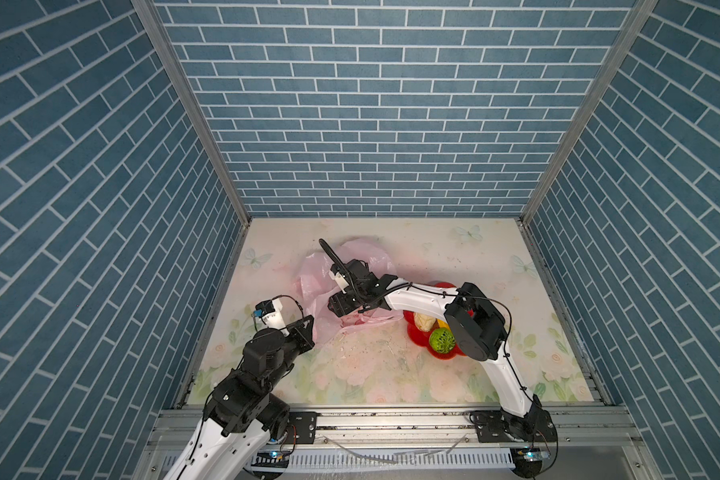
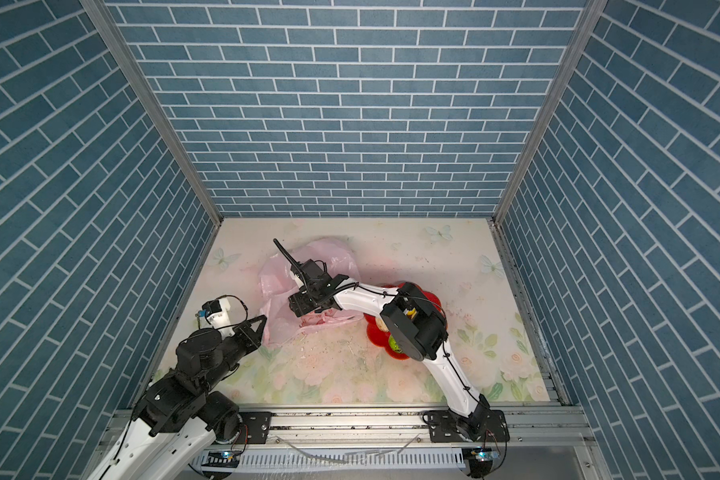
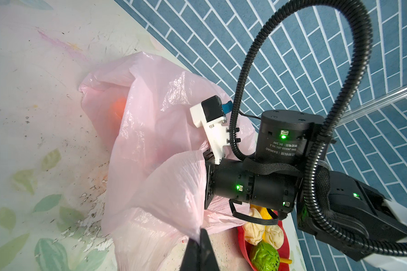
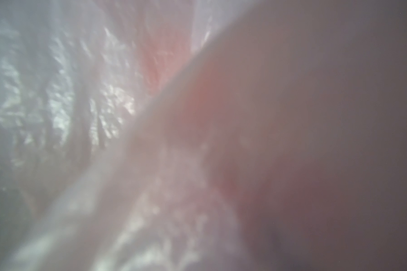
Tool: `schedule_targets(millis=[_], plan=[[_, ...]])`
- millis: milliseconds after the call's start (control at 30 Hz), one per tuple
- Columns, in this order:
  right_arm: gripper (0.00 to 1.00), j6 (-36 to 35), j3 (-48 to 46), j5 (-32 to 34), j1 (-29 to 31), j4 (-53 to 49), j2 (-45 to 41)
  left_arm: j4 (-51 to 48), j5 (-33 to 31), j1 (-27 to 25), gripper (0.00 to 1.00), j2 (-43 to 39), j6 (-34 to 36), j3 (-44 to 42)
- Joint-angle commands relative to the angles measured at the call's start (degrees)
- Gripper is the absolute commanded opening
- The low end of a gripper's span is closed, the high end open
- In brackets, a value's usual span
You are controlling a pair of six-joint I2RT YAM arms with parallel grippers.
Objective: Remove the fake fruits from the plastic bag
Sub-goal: 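Reach deeper into the bag and close the right gripper on the red fruit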
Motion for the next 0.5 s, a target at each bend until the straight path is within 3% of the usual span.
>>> schedule_targets(millis=[0,233,467], plan=[[0.72,2.25,0.76,-1.45,-0.52,1.33,1.12,-0.43,-0.79,0.05,0.00,-0.70,0.23,-0.15],[0.65,3.90,-2.18,-3.34,-1.29,4.04,-1.57,-0.44,-0.95,0.01,0.00,-0.94,0.24,-0.15],[0.49,3.40,-3.46,-3.60,-1.48,3.81,-5.02,0.10,-0.89,0.06,0.00,-1.07,0.07,-0.33]])
